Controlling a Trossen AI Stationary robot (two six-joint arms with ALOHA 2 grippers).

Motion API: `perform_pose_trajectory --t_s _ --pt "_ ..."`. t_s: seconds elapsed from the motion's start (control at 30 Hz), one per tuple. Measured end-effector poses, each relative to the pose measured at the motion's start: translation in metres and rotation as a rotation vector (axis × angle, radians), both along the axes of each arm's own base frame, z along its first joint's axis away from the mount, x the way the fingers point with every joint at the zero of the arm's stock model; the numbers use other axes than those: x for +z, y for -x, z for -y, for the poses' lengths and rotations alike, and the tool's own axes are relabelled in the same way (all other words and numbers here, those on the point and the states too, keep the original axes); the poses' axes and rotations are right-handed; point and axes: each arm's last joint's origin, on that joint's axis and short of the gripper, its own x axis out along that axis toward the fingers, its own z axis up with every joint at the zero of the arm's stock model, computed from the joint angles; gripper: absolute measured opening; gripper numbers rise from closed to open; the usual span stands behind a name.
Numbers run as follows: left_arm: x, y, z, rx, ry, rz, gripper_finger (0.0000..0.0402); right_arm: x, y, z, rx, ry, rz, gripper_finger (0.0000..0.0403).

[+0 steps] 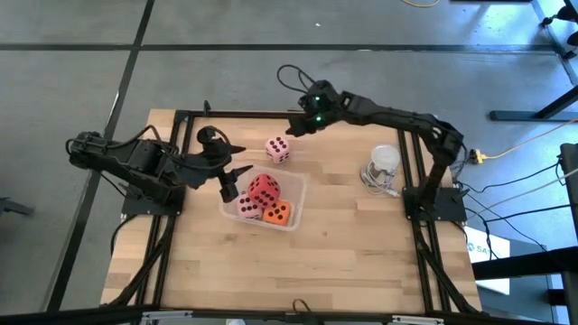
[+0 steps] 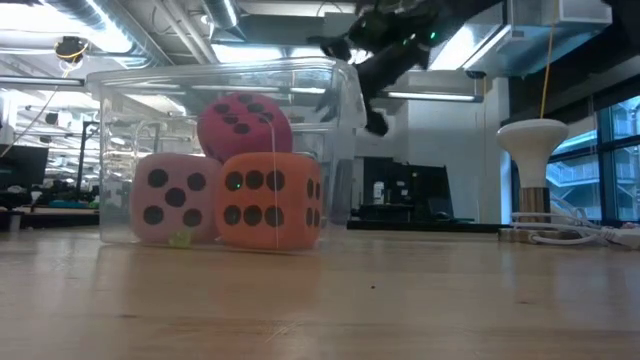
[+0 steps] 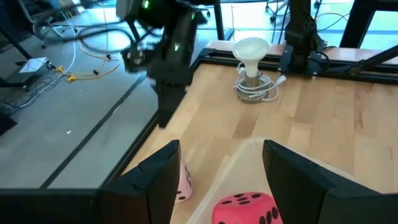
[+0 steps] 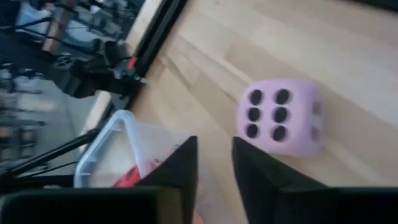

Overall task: Pick & Place Dice
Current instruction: Put the large pink dice into the transparent bin

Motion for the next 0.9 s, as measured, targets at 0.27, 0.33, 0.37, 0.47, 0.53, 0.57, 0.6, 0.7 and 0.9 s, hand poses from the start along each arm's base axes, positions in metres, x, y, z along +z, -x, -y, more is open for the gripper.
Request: perform_pose_trajectory --t_s 0.27,0.33,0.37,0.47,0.53,0.57,0.6,0.7,0.9 --pt "0.000 0.000 0.000 -0.001 0.000 -0.001 0.0214 -0.047 -0.016 0.020 -0.018 -0.111 -0.052 0.0201" --pt "0.000 0.000 0.000 0.000 0.000 -0.001 0.0214 -0.053 -0.017 0.021 -0.001 -0.132 -0.059 0.0221" --pt "0.000 0.000 0.000 -0.001 0.000 -0.001 0.0214 -0.055 -0.018 0.022 0.017 -0.147 -0.056 0.0231" --pt "0.000 0.000 0.000 -0.012 0.007 -0.003 0.0214 -0.059 -0.018 0.023 0.051 -0.184 -0.048 0.0261" --pt "0.000 0.000 0.000 -0.013 0.007 -0.003 0.0214 -0.061 -0.019 0.024 0.049 -0.185 -0.048 0.0279" --pt "0.000 0.000 0.000 -0.013 0.007 -0.003 0.0214 -0.062 -0.018 0.025 0.049 -0.179 -0.049 0.0288" --pt "0.000 0.000 0.000 -0.013 0.007 -0.003 0.0214 -0.063 -0.018 0.026 0.049 -0.175 -0.053 0.0297" --pt "0.000 0.000 0.000 -0.013 0.007 -0.003 0.0214 -0.062 -0.018 0.028 0.029 -0.144 -0.049 0.0321" --pt "0.000 0.000 0.000 -0.007 0.023 0.005 0.0214 -0.064 -0.016 0.033 -0.160 -0.181 -0.100 0.0343"
